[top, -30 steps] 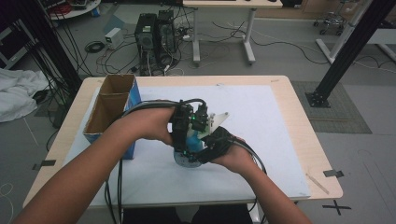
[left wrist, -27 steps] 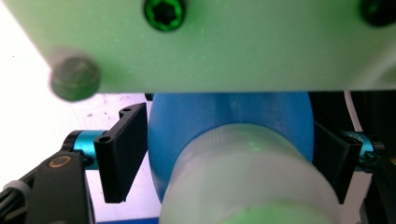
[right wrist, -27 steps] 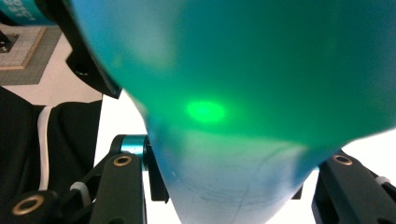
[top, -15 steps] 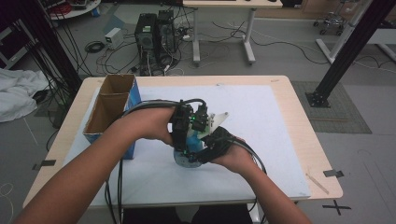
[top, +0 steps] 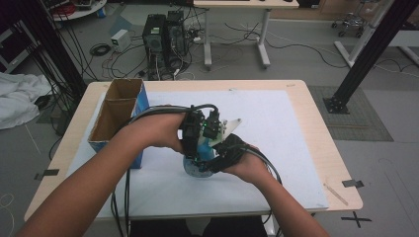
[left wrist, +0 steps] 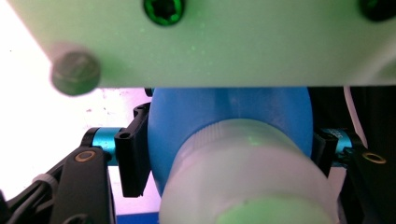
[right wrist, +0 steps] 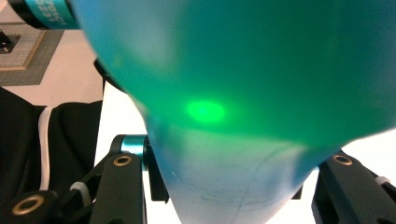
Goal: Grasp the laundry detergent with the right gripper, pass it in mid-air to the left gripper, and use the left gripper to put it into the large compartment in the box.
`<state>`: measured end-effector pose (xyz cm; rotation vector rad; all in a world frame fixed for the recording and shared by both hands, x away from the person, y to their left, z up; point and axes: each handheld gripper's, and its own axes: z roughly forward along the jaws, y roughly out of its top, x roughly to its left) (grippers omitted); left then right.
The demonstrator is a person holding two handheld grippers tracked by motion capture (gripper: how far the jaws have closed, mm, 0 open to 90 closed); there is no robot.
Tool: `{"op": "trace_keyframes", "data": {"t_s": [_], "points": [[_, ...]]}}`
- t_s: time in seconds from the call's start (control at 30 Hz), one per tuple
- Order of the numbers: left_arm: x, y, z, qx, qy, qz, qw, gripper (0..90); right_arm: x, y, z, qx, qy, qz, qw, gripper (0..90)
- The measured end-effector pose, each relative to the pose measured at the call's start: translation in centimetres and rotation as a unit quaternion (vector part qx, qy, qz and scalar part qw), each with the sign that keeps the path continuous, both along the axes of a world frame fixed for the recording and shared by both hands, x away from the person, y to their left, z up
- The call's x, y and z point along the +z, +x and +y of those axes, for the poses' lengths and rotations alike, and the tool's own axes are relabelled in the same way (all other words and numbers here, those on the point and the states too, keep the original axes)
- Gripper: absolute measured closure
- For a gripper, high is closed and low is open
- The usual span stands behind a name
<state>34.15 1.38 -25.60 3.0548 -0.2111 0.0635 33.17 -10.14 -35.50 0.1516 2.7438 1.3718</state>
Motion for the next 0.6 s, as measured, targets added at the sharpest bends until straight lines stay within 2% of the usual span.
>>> {"op": "trace_keyframes", "data": {"t_s": [0.2,0.47,0.6], "points": [[0.03,0.12,-0.04,0.007,0.005,0.005,1.0000,37.7,-0.04,0.15,0.02,0.000,0.000,0.002,1.0000,48.2],[0.42,-0.05,-0.23,0.009,0.010,-0.003,0.9999,38.2,0.18,0.23,-0.07,0.005,0.007,-0.003,1.0000,47.9],[0.66,-0.18,-0.21,0.013,-0.001,0.001,0.9999,38.4,0.26,0.08,-0.15,0.001,0.011,-0.002,0.9999,47.4]]}}
